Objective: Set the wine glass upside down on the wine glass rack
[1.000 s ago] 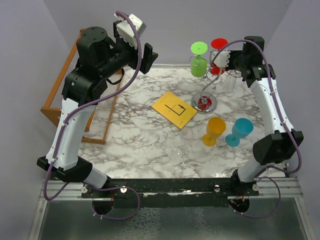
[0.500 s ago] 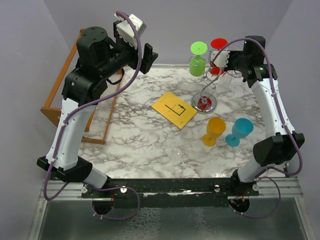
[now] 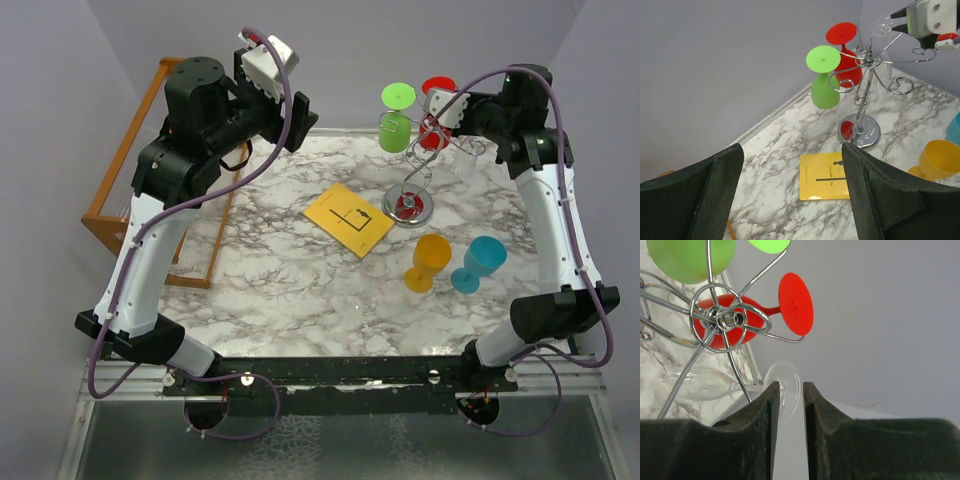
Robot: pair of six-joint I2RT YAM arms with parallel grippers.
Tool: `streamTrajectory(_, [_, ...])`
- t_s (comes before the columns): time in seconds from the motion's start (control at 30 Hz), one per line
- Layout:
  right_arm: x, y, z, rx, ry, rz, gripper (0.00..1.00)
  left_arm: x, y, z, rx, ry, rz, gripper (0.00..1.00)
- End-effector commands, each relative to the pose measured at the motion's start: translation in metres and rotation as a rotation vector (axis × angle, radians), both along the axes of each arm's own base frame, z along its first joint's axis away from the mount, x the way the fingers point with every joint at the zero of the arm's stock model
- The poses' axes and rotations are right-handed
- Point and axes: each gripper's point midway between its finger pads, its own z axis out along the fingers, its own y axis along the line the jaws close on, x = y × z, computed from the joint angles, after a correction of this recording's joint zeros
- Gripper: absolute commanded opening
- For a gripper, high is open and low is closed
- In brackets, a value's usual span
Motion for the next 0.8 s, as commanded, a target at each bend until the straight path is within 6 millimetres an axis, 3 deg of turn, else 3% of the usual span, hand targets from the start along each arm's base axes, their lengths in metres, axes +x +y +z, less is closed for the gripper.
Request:
streamTrajectory(0.0, [-0.025, 0.015, 0.026, 0.111, -0.016, 0.051, 0.26, -0.004, 0.002, 0.003, -0.006, -0.021, -0.012, 0.82])
streamTrajectory(0.17, [-0.045, 0.017, 0.036, 0.218, -0.007, 0.028, 0.29, -0.002, -0.002, -0.015, 0.011, 0.015, -0.028, 0.82])
streamTrajectory(0.37, [-0.068, 0.01, 0.029, 0.369, 0.033, -0.077, 0.42, -0.008, -0.025, -0.062, 0.053, 0.121, -0.163, 0.82])
streamTrajectory(0.53, [-0.087, 0.003, 0.015, 0.435, 0.072, -0.151, 0.47, -0.03, -0.057, -0.103, 0.13, 0.208, -0.332, 0.82])
streamTrajectory(0.77, [-0.118, 0.01, 0.011, 0.567, 0.111, -0.159, 0.5, -0.082, -0.101, -0.168, 0.376, 0.25, -0.564, 0.82])
